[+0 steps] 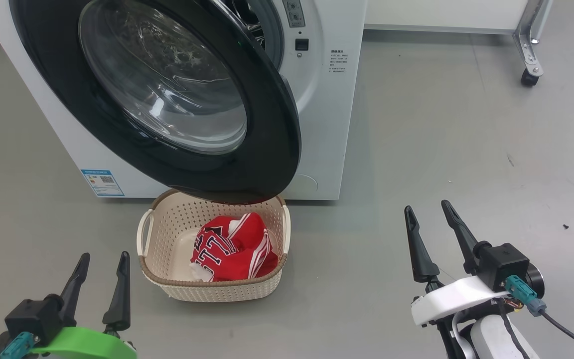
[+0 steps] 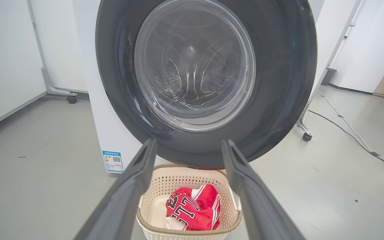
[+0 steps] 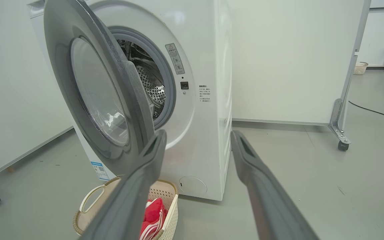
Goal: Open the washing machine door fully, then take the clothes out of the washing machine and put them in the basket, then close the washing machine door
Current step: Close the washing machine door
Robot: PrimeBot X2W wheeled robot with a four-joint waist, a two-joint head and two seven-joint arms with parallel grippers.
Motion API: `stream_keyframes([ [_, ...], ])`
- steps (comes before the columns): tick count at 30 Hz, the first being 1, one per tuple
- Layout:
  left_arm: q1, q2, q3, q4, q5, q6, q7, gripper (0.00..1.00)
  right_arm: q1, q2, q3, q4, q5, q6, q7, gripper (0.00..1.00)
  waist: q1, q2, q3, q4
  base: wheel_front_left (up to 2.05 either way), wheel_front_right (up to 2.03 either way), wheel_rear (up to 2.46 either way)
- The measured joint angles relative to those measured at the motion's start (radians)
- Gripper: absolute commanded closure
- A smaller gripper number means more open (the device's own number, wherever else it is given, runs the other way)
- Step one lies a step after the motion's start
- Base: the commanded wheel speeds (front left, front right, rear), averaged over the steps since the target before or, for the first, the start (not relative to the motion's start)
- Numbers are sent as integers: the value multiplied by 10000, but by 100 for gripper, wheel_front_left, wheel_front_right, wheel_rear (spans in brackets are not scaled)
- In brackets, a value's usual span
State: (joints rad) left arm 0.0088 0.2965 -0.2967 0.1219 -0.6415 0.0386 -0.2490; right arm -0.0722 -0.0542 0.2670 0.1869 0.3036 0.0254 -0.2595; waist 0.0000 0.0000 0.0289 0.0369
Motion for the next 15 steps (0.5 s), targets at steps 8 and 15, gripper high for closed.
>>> stream_keyframes([
  [8, 135, -33, 102, -19, 104, -52, 0, 0, -1, 8, -10, -6, -2, 0, 0, 0, 0, 0, 60, 10, 0, 0, 0],
  [15, 135, -128, 171, -17, 174, -134, 0, 0, -1, 12, -21, -15, -10, 0, 0, 0, 0, 0, 99, 11, 0, 0, 0],
])
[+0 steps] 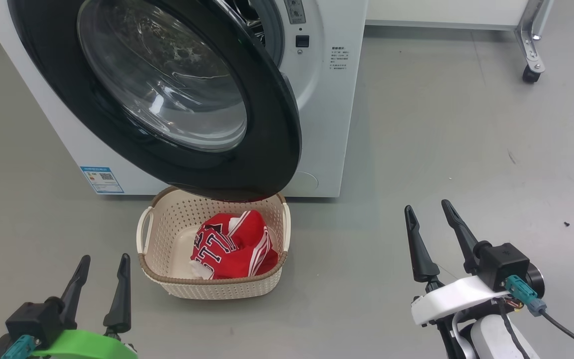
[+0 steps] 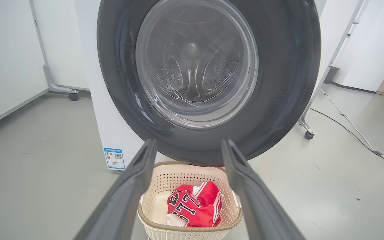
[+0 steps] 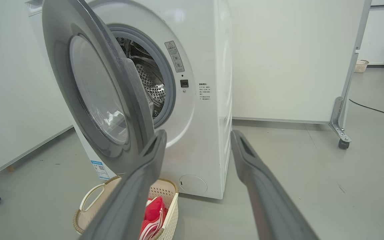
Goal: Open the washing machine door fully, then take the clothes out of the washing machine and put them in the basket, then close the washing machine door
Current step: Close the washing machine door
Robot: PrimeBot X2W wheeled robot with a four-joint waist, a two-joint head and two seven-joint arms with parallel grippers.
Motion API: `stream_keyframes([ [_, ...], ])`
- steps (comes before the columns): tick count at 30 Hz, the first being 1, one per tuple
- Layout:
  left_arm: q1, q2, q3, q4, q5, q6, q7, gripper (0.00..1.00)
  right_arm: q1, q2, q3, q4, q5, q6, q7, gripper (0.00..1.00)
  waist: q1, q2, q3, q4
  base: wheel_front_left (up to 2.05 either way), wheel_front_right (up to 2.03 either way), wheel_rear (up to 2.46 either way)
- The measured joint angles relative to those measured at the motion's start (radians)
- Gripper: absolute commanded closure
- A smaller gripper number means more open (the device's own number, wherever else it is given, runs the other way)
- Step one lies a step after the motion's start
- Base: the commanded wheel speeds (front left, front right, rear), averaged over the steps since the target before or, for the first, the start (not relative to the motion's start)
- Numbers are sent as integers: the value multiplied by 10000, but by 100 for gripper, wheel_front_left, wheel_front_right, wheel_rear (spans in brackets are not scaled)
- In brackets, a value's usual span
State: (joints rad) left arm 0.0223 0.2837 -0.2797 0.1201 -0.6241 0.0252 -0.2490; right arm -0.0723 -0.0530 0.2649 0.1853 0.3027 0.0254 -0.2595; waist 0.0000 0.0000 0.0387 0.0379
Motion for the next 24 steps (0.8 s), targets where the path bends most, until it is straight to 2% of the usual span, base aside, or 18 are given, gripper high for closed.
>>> stream_keyframes([
  [5, 0, -75, 102, 0, 115, -54, 0, 0, 0, 2, 0, -4, 0, 23, 0, 0, 0, 0, 13, -4, 0, 0, 0],
  [7, 0, -88, 134, -2, 169, -56, 0, 0, -1, 2, 0, -100, 0, 86, -2, 87, 0, 0, 20, -5, 0, 0, 0],
  [8, 1, -94, 142, -10, 184, -58, 0, 0, -1, 2, 2, -169, 0, 88, 0, 100, 0, 0, 32, -5, 0, 0, 0],
  [24, -12, -211, -115, -21, 364, -320, 0, 0, -70, 6, 476, -614, -128, 456, 0, 100, 0, 0, 322, 335, 0, 0, 0],
])
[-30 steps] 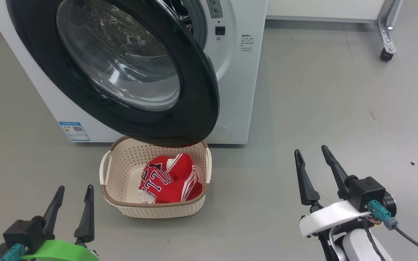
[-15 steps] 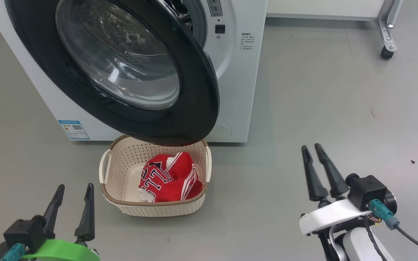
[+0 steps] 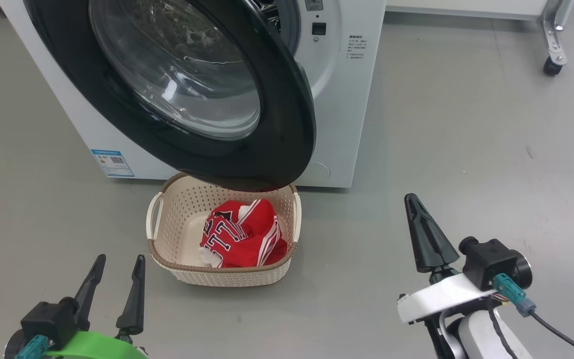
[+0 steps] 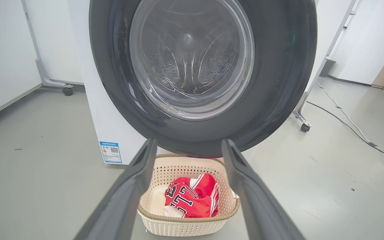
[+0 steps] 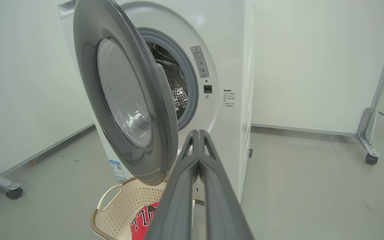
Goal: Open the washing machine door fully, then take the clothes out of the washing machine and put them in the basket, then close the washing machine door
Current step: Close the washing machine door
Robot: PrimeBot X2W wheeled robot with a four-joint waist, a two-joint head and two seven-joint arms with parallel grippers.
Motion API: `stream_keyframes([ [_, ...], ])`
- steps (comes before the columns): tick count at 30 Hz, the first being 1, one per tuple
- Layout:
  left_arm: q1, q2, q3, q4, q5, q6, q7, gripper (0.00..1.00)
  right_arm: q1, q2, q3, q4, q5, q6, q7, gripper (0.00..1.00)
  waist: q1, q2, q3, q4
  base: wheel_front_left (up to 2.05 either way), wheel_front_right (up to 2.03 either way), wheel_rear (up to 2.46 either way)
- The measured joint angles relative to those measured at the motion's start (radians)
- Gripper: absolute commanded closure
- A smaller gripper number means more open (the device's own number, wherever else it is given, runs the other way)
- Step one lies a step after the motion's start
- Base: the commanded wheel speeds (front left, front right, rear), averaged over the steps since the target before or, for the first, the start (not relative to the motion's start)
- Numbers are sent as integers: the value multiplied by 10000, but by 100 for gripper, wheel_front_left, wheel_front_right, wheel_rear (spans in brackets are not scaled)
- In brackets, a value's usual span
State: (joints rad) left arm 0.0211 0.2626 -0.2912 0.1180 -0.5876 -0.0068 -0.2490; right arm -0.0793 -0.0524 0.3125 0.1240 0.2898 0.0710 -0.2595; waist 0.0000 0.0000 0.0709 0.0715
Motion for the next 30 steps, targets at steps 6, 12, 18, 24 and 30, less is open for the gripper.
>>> stream_keyframes([
  [6, -14, -90, -40, -52, 2, -84, 0, 0, -455, -13, 646, 4, -408, 244, 0, 100, 0, 0, 281, 271, 0, 0, 0],
  [12, -116, -232, -123, -104, 33, -182, 0, 0, -1237, -213, 1342, 265, -851, 416, 0, 100, 0, 0, 717, 617, 0, 0, 0],
  [18, -605, -456, -309, -228, 86, -349, 0, 0, -2254, -531, 1638, 499, -1154, 424, 178, 100, 0, 0, 1224, 1035, 0, 0, 0],
  [24, -935, -725, -378, -249, 86, -522, -2, 0, -3191, -855, 1597, 717, -1214, 453, 359, 100, 0, 0, 1745, 1521, 0, 0, 0],
  [30, -1230, -982, -466, -232, 86, -619, -2, 0, -3920, -1183, 1544, 959, -1258, 510, 545, 100, 0, 0, 2300, 2015, 0, 0, 0],
])
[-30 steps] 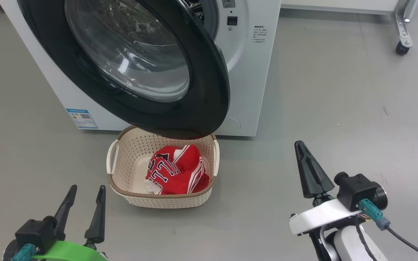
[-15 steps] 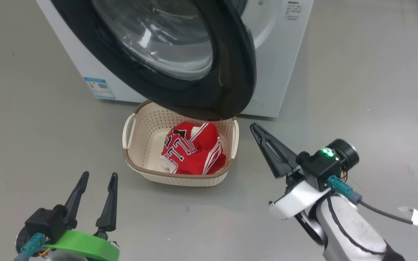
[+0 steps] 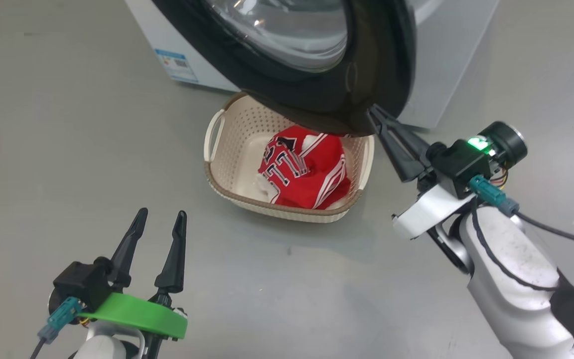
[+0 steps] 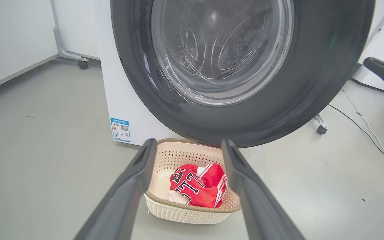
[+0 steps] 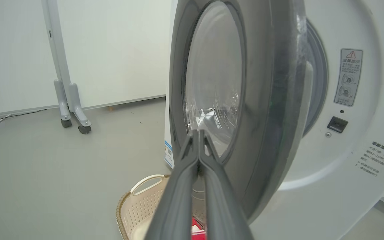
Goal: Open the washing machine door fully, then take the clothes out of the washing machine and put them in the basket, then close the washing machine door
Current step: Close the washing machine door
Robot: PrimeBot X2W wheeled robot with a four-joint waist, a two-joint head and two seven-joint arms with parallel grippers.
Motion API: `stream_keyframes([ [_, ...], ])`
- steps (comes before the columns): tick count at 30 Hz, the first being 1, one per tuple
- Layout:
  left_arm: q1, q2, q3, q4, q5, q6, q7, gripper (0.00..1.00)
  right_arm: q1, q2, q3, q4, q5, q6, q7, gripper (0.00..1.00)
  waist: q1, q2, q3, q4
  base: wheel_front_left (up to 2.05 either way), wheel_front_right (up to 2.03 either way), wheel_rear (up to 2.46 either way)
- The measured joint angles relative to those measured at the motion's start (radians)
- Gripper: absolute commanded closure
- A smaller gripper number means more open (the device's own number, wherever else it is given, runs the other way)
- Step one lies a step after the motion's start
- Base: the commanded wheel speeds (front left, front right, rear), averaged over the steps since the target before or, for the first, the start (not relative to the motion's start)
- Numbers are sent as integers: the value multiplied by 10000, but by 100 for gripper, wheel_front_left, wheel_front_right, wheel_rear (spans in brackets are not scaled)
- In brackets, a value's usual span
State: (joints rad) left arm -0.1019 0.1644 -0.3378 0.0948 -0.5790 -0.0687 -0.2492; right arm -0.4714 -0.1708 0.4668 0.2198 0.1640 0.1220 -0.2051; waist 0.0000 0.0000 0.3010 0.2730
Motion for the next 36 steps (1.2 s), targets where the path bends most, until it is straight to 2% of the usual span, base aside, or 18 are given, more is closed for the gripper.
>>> stream_keyframes([
  [14, -556, -433, 163, 267, 21, -173, -2, 0, -1117, -497, -470, 681, 35, 0, 27, 100, 0, 0, 1101, 983, 0, 0, 0],
  [26, -938, -566, 217, 337, 155, -337, -2, 0, -1969, -633, -876, 926, 111, 4, -33, 100, 0, 0, 1680, 1089, 0, 0, 0],
  [36, -1299, -782, 176, 453, 176, -426, -2, 0, -2679, -1068, -1400, 1135, 107, -15, -40, 100, 0, 0, 2172, 1167, 0, 0, 0],
])
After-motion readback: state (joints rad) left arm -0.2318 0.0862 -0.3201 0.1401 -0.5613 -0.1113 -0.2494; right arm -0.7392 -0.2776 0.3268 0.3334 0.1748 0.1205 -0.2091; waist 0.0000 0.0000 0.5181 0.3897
